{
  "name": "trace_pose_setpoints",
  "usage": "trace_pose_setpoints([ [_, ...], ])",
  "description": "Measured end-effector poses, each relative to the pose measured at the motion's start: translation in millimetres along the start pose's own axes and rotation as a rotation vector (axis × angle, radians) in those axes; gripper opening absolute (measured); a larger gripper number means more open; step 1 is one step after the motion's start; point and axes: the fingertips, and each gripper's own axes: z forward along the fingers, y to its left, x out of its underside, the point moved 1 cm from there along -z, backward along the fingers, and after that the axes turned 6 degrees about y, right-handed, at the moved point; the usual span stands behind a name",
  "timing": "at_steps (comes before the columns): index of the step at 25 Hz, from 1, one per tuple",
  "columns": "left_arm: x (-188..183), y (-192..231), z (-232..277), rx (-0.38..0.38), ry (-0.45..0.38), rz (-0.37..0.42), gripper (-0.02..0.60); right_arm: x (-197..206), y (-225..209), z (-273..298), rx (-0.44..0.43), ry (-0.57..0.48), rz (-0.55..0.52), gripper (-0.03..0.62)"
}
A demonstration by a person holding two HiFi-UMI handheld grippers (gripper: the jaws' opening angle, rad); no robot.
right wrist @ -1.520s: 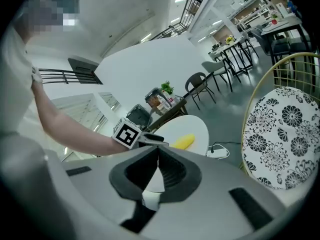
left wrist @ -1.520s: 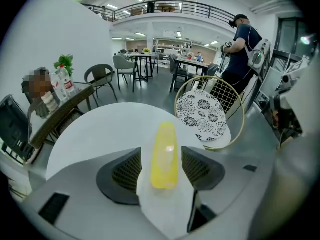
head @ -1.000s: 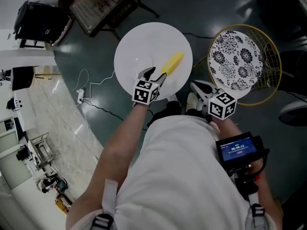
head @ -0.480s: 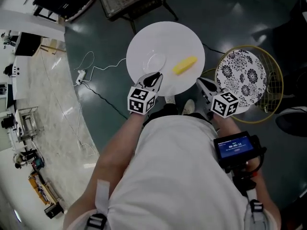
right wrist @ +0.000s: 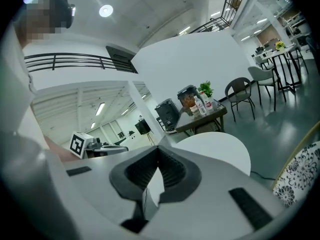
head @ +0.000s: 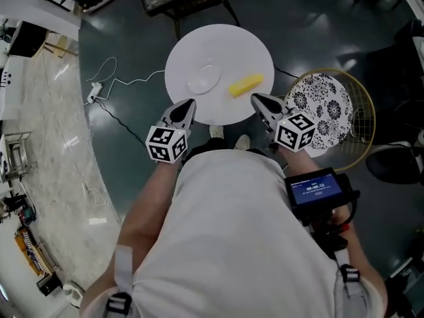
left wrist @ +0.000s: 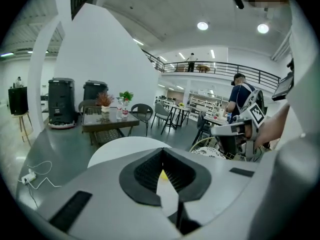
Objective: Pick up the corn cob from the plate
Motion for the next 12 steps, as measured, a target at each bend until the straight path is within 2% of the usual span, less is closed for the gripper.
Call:
trace_pose_setpoints([
  [4,6.2,3.1,-11.5,-0.001,-0.030,-0.033,0.009,-2.6,10.3,1.8,-0.007,0.006,-0.030,0.008],
  [12,9.6,9.3,-18.6,-0.009,-0.060,-0.041,0.009,2.0,19.2,1.4,-0.012,0.015,-0.050,0.008],
])
